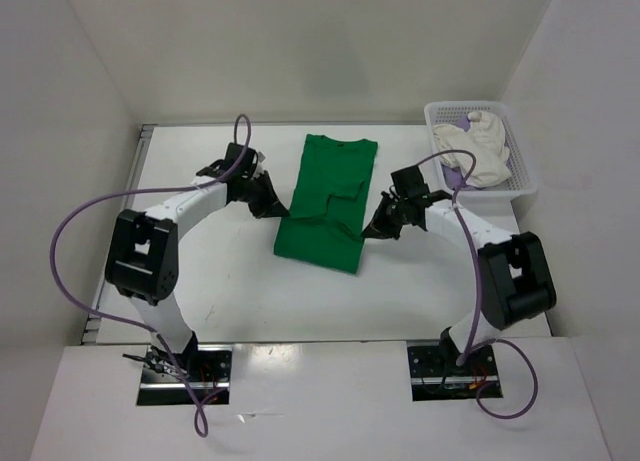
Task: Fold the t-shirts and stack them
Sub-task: Fold the folded rectangular tshirt in 1/3 of the way
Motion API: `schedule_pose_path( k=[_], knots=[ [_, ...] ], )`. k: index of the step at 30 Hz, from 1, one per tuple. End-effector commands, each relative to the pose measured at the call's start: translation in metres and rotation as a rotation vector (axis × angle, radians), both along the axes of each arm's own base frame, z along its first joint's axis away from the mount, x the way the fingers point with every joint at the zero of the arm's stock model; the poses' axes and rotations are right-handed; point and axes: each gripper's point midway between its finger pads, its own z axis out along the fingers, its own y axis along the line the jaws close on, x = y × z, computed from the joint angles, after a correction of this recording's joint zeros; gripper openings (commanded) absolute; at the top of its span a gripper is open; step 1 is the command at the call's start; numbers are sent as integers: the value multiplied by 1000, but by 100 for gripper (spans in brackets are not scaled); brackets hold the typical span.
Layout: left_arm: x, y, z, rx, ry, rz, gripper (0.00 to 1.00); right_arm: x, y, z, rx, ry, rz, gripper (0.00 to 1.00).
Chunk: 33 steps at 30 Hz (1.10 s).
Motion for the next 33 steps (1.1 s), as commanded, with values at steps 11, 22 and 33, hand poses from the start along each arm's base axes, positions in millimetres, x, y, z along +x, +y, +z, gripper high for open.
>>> schedule_pose_path(
  k=[11, 22, 33],
  knots=[
    [114, -12, -16, 65, -127, 84, 0, 118, -55, -14, -94, -121, -41, 0],
    [128, 8, -28, 98, -138, 198, 0, 154, -44, -14, -69, -142, -16, 0],
    [142, 20, 5, 55, -231, 239, 58, 173, -48, -12, -105, -154, -19, 21]
  ],
)
